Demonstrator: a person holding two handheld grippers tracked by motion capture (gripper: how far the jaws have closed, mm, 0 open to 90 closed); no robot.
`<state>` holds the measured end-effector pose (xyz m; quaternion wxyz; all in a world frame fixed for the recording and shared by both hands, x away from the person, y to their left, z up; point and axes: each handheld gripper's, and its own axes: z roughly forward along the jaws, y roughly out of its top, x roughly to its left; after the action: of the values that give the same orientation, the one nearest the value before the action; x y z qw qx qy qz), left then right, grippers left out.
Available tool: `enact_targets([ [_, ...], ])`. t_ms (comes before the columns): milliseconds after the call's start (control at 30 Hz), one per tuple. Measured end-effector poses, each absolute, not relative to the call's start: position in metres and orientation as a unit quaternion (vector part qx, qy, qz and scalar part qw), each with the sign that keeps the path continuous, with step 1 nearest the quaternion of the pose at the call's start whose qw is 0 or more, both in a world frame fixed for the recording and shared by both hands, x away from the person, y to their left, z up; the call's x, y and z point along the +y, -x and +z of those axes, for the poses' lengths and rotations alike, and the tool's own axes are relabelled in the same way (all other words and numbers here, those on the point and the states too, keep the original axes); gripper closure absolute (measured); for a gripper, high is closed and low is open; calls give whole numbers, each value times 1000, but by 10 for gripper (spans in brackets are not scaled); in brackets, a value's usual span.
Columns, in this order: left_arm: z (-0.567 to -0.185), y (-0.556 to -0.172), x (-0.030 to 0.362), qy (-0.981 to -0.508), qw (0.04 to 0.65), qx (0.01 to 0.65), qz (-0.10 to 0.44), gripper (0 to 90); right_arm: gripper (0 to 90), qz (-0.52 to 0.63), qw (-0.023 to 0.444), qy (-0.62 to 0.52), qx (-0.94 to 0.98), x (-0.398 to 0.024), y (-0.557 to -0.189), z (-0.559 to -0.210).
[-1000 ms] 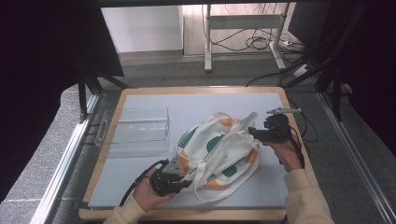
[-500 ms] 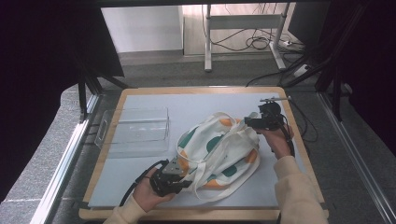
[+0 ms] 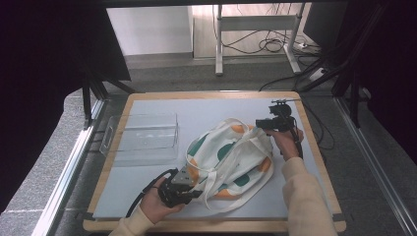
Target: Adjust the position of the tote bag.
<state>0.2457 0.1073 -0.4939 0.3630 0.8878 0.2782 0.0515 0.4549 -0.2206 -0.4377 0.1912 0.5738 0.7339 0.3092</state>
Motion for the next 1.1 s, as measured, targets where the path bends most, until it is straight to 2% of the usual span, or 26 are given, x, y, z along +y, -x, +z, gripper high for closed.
enact_targets([
  [367, -495, -246, 107, -889, 361, 275, 53, 819, 289, 266, 180, -592, 739, -219, -459, -449],
  [400, -495, -246, 107, -889, 361, 275, 53, 818, 351, 263, 165, -592, 744, -220, -457, -450],
  [433, -495, -246, 107, -890, 361, 275, 53, 818, 351, 263, 165, -592, 744, -220, -457, -450],
  [467, -495, -246, 106, -889, 361, 275, 53, 818, 394, 265, 161, -590, 745, -220, -456, -450],
  [533, -495, -245, 106, -890, 360, 276, 53, 818, 514, 265, 155, -579, 755, -217, -454, -448],
  [567, -495, -245, 106, -890, 360, 276, 53, 818, 514, 265, 155, -579, 755, -217, -454, -448],
  [767, -495, -246, 106, -889, 360, 276, 55, 821, 701, 247, 179, -553, 776, -208, -451, -447],
  [967, -495, -246, 107, -890, 358, 278, 58, 834, 789, 258, 192, -522, 790, -207, -446, -442],
  [1100, -495, -247, 109, -890, 358, 277, 60, 836, 811, 273, 196, -509, 792, -209, -440, -437],
])
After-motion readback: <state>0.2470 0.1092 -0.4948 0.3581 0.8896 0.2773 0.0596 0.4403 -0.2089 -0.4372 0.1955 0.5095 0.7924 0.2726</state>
